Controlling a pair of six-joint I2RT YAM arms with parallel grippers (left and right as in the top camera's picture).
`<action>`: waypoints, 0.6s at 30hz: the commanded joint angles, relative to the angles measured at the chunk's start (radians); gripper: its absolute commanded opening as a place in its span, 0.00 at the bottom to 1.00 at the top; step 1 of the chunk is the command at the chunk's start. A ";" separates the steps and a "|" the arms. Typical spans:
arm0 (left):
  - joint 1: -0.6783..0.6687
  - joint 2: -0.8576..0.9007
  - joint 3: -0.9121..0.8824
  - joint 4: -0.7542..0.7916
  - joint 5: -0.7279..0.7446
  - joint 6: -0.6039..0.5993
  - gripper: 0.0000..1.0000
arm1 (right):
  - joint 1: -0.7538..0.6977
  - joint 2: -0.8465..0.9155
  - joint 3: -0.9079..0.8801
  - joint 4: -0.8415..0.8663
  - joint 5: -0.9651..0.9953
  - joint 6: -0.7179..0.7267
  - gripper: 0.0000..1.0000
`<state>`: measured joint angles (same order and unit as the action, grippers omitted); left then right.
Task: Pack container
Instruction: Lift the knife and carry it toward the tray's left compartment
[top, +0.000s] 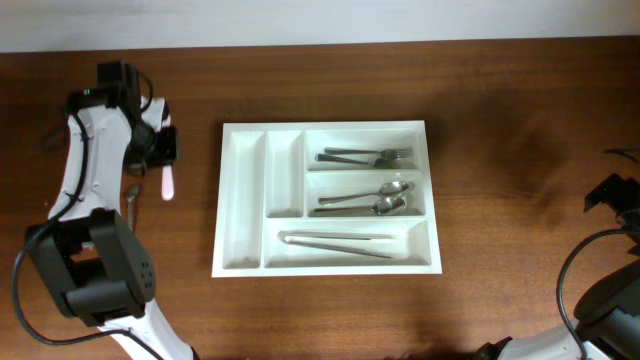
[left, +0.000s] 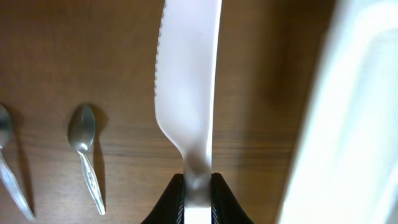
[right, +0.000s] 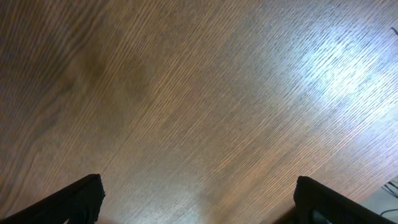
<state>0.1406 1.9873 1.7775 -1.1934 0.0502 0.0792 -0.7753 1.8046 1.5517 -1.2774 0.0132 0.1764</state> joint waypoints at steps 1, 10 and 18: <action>-0.085 -0.021 0.094 -0.034 0.064 0.004 0.02 | 0.003 0.005 -0.005 0.000 -0.002 0.001 0.99; -0.351 -0.020 0.112 -0.045 0.169 -0.208 0.05 | 0.003 0.005 -0.005 0.000 -0.002 0.001 0.99; -0.510 -0.018 0.104 -0.049 0.039 -0.431 0.09 | 0.003 0.005 -0.005 0.000 -0.002 0.001 0.99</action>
<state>-0.3511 1.9862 1.8805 -1.2388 0.1444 -0.2417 -0.7753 1.8046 1.5517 -1.2774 0.0135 0.1764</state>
